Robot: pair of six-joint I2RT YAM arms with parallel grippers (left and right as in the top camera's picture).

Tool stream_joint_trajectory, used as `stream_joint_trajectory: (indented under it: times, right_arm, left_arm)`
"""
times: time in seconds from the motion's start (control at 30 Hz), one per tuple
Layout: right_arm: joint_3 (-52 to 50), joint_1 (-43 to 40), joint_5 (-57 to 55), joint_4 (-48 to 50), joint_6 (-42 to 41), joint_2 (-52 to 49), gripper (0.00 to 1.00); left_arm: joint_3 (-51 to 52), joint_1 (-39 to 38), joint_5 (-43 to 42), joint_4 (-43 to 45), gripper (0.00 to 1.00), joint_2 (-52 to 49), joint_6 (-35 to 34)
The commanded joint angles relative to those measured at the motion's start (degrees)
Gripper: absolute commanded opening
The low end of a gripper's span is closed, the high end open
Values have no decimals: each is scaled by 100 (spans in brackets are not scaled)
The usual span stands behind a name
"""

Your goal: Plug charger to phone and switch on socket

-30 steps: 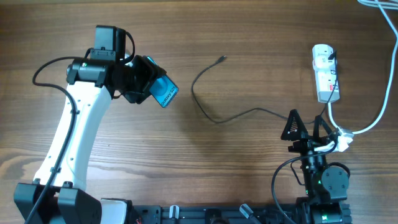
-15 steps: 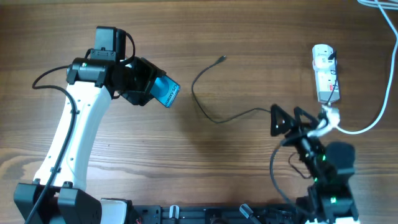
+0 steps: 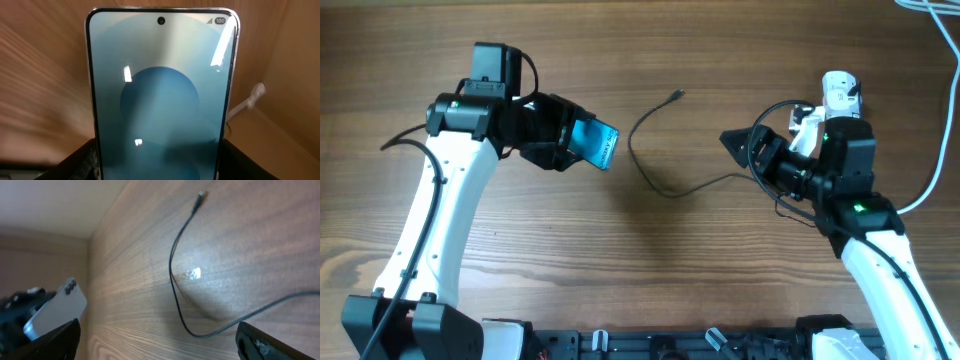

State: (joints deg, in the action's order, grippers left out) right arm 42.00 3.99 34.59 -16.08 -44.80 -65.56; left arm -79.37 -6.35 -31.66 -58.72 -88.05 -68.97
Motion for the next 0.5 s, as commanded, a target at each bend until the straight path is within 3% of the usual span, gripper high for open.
stream_joint_trajectory:
  times: [0.0,0.17,0.47]
  right_arm:
    - [127,17,127,17,-531,-175,100]
    - [116,17,125,15,-529,-216,100]
    - [107,17,-28,-11,-531,-219,100]
  left_arm:
    - [-133,269,-1478,37,4,162,-227]
    - [-133,756,-2852,37,4,162,-227]
    - [-133,876,-3331,33,4,162,-999]
